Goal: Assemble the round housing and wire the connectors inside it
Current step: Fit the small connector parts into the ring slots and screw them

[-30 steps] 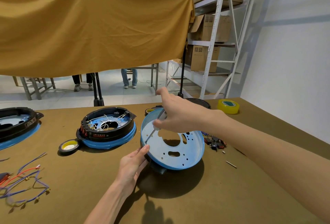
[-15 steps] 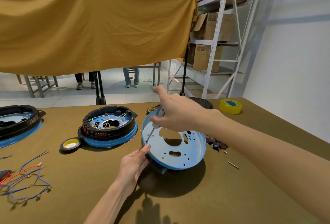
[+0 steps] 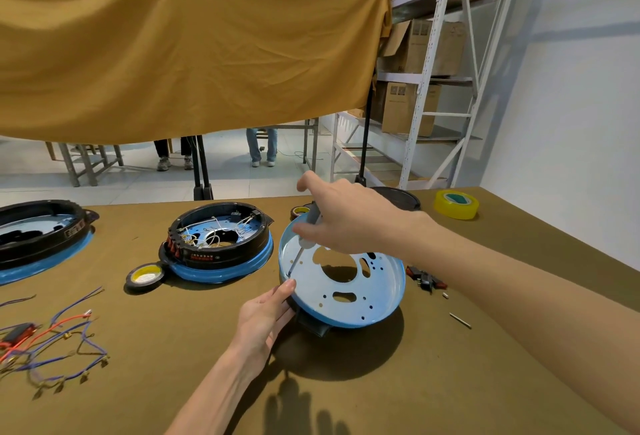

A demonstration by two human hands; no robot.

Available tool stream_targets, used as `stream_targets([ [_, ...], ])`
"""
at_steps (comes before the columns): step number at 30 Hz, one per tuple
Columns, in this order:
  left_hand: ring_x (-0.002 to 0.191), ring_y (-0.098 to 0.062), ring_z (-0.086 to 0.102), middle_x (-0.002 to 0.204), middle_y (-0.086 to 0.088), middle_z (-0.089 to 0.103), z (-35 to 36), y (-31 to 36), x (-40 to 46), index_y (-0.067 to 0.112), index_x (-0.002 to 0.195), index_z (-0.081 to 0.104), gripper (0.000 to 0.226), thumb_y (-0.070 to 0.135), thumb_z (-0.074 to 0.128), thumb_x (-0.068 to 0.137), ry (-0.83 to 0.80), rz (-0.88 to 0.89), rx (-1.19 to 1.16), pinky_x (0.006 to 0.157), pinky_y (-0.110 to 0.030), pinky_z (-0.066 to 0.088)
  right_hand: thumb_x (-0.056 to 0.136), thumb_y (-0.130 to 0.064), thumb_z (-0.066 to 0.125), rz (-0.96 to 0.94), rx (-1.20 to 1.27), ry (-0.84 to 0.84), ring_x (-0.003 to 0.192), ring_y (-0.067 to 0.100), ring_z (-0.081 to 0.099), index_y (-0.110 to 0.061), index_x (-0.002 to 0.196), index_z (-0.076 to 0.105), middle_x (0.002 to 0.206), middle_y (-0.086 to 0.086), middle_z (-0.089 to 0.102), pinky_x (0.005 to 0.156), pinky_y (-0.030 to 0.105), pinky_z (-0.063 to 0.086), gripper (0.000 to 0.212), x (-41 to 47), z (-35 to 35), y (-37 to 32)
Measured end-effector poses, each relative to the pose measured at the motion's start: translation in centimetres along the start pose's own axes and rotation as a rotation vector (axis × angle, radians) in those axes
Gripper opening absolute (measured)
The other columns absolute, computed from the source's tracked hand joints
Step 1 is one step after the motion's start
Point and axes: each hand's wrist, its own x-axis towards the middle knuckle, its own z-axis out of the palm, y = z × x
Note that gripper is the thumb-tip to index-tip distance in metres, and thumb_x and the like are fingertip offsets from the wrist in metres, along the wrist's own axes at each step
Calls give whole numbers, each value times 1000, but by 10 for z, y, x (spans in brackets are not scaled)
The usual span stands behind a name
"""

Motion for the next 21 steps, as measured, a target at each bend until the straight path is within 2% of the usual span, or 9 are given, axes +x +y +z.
stream_targets([
  [2, 132, -32, 56, 138, -9, 62, 0, 0, -1, 13, 124, 62, 82, 46, 88, 54, -3, 0, -10, 113, -46, 46, 95, -29, 70, -6, 59, -108, 83, 14, 61, -21, 138, 41, 93, -7, 62, 68, 33, 56, 53, 0, -2, 2],
  [3, 132, -32, 56, 138, -9, 62, 1, 0, -1, 13, 123, 62, 78, 45, 87, 56, -6, 1, -10, 113, -45, 46, 96, -28, 69, -10, 35, -77, 79, 13, 61, -21, 136, 45, 88, -9, 62, 66, 31, 56, 47, 1, 0, 1],
  [6, 130, -30, 57, 138, -7, 63, 2, 2, -2, 13, 126, 62, 78, 46, 86, 59, -8, -5, -1, 113, -45, 46, 100, -45, 60, 1, -58, 54, 75, 18, 65, -19, 127, 49, 85, -4, 68, 68, 40, 60, 39, 0, 6, -2],
  [10, 126, -28, 59, 132, -3, 66, 1, 2, -2, 21, 109, 67, 67, 49, 88, 52, -20, -16, -6, 111, -45, 47, 95, -29, 68, -43, 9, -67, 82, 19, 63, -20, 131, 43, 92, -3, 67, 68, 42, 58, 44, 1, 1, -2],
  [12, 121, -26, 60, 127, 3, 65, 1, 2, -1, 23, 104, 66, 64, 50, 88, 50, -20, -12, -4, 112, -45, 47, 100, -39, 61, -45, -72, 26, 77, 18, 63, -19, 125, 49, 92, -3, 71, 62, 36, 55, 34, 2, 2, -2],
  [14, 120, -26, 60, 127, 3, 65, 1, 3, -1, 23, 103, 66, 60, 48, 87, 52, -16, -18, -5, 112, -45, 47, 101, -50, 56, -33, -114, 67, 74, 16, 61, -20, 127, 49, 92, -5, 70, 56, 31, 49, 40, 3, 5, -3],
  [17, 125, -28, 59, 131, -4, 66, 0, 1, -1, 22, 105, 66, 57, 46, 86, 57, -20, -21, -12, 112, -45, 47, 98, -34, 65, -43, 15, -77, 81, 13, 60, -24, 142, 37, 95, -8, 67, 61, 28, 49, 53, 5, 4, -3],
  [18, 125, -28, 59, 132, -4, 65, -1, 2, -1, 21, 105, 66, 57, 45, 85, 58, -21, -18, -13, 112, -45, 46, 99, -31, 64, -52, 10, -67, 79, 12, 60, -23, 141, 39, 93, -8, 67, 62, 29, 51, 50, 5, 5, -4],
  [21, 130, -30, 56, 138, -7, 62, 0, 2, -2, 16, 118, 65, 66, 43, 84, 62, -14, -15, -26, 114, -46, 45, 103, -45, 54, -38, -113, 59, 72, 15, 61, -19, 135, 47, 87, -4, 67, 60, 32, 53, 42, 5, 8, -6],
])
